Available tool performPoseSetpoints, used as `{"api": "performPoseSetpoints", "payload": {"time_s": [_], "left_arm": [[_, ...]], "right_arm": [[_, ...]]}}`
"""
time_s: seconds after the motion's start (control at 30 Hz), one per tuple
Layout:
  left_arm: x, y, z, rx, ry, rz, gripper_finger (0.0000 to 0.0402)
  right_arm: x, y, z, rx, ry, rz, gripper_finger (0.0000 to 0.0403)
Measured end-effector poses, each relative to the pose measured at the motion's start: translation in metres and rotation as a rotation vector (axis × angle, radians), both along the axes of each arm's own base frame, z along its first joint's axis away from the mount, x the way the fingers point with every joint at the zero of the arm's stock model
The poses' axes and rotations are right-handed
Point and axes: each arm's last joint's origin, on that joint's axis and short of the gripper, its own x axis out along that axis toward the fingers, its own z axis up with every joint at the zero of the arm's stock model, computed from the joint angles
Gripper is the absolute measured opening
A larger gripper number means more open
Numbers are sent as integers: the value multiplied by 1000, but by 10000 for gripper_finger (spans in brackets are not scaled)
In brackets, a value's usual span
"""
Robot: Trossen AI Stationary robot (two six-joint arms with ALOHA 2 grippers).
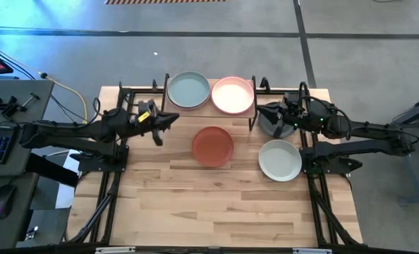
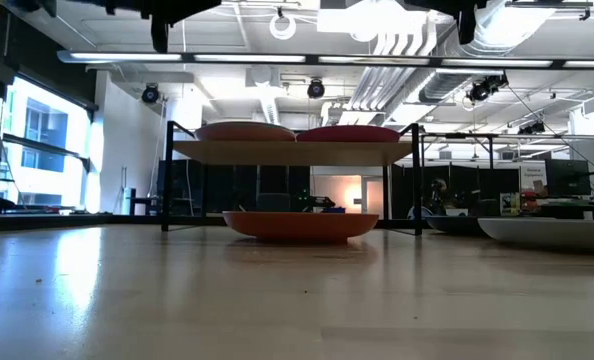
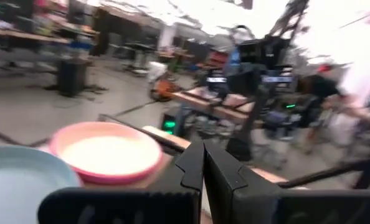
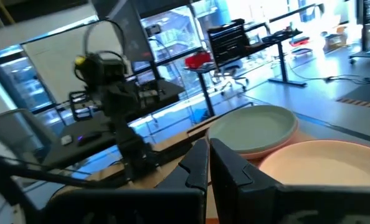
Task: Place and stack plates onto a shelf
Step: Stack the white plate on top of the light blue plate
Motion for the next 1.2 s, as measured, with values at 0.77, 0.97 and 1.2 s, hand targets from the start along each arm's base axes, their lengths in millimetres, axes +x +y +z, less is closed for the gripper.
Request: {"api": "performPoseSetpoints", "payload": {"time_s": [0.77, 0.97, 1.2], "left_arm": [[-6, -1, -14, -74, -30, -19, 0], [-6, -1, -14, -74, -29, -19, 0], [-6, -1, -14, -75, -23, -18, 0]], "right_arm": [[1, 1, 0, -25, 10, 35, 0], [1, 1, -1, 89, -23, 38, 0], [0, 7, -24, 332, 175, 160, 0]]}}
